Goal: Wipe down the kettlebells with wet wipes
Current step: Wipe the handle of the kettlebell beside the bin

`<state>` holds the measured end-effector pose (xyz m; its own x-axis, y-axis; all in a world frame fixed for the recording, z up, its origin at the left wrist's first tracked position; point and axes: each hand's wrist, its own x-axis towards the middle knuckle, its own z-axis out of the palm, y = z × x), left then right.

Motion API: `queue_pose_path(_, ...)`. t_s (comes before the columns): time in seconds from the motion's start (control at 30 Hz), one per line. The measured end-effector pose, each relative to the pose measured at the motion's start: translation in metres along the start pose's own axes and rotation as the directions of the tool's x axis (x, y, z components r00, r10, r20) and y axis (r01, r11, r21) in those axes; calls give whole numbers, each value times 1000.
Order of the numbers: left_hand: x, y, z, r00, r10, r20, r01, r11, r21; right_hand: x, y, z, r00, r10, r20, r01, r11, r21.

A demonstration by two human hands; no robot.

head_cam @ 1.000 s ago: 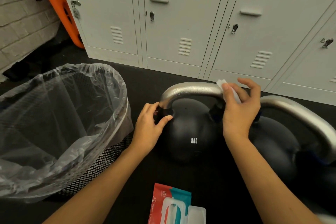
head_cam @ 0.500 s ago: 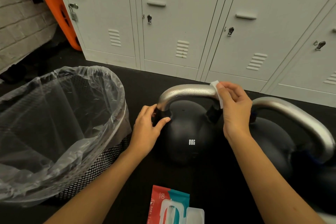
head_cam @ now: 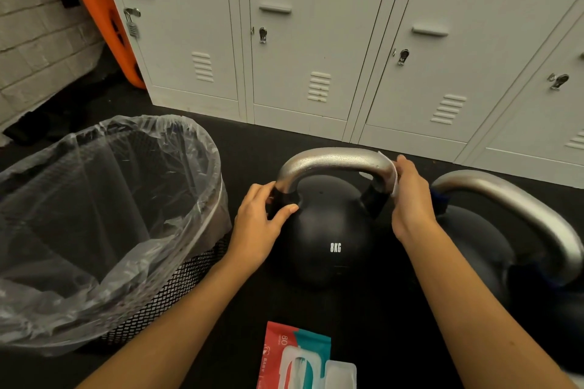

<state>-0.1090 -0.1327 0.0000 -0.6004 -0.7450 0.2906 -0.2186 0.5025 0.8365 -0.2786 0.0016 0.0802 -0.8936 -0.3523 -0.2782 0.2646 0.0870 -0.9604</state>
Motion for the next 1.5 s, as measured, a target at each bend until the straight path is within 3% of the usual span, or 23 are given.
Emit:
queue_pose_path(0.17,0,0,0,1000,-9,2,9,1000,-11,3,11,-9,985,128,119,-141,983,116)
queue_pose_path(0.37,0,1,-1,1000,-6,4,6,1000,-12,3,10,-7,989,91,116,-106,985,138)
queue_pose_path(0.57,0,2,-1,1000,-7,3,7,1000,-18,-1,20,-2,973,218,77,-226,968,114)
queue_pose_path(0.7,2,2,-3,1000,-26,15,26,999,-18,2,13,-1,993,121,1,-121,993,10)
queue_pose_path(0.83,2,2,-3,999,-35,13,36,999,-30,3,-12,0,998,-63,6,63,965,-253)
queue_pose_path(0.9,1,3,-3,999,-44,23,45,998,-32,-3,-30,7,972,-214,99,236,859,-455)
queue_pose_path(0.97,1,4,-5,998,-52,36,53,998,-35,-9,-43,18,902,-324,286,432,691,-580)
queue_pose_path(1.03,2,6,-8,994,-88,58,91,994,-54,-16,-54,30,824,-345,449,566,480,-670)
queue_pose_path(1.13,-3,5,-9,984,-157,85,165,982,-93,-18,-67,50,755,-272,597,649,178,-740)
queue_pose_path(1.27,-15,-2,-8,957,-265,116,277,955,-105,-26,-79,77,659,-108,744,740,-85,-667)
queue_pose_path(1.5,-24,-5,-10,893,-437,108,450,871,-198,-45,-61,117,493,134,860,827,-379,-415)
